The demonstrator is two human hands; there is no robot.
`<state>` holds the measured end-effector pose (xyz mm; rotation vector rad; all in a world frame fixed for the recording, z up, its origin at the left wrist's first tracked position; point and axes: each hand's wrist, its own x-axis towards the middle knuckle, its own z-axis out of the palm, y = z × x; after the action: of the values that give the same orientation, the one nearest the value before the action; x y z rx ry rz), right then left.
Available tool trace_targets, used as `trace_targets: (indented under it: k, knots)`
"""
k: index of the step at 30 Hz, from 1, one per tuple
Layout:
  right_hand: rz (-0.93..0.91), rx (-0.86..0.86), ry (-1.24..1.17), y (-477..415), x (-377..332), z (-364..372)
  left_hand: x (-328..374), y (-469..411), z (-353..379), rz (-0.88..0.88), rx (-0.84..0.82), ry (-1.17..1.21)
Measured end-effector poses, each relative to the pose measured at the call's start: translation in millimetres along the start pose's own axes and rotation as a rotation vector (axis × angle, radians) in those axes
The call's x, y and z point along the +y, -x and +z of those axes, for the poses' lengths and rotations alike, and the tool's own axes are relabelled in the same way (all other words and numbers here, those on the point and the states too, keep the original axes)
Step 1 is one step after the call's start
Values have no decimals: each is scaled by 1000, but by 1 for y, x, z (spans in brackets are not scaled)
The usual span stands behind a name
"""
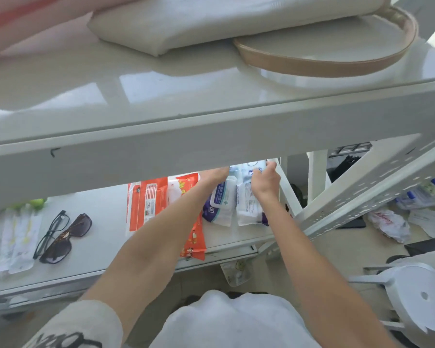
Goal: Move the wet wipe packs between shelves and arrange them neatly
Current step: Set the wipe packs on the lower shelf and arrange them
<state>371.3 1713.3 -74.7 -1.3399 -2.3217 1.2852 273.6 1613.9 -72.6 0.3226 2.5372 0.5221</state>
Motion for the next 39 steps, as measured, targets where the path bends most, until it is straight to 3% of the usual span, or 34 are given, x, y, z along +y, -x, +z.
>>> trace_targets:
  k: [5,10,13,16,20,28,32,39]
  knots:
    - [47,-82,161,-44,-16,42,-16,16,30,-102,41,94]
    - [-43,-121,486,-60,-11,56,-21,20,37,-138,64,91]
    - [-86,-181,546,-62,-10,55,-19,22,30,-198,14,132]
    - [-118,-179,513,-51,-2,50,-20,26,37,-230,-23,204]
    - [-188,-22,436,-18,29,37,-29,39,45,-148,16,343]
    - [-28,2,406,32,63,31,-68,93,10,-27,205,558]
    - [65,66,358,38,61,28,-93,105,-11,-28,379,476]
    - [176,-101,328,47,53,23,-99,108,2,10,484,226]
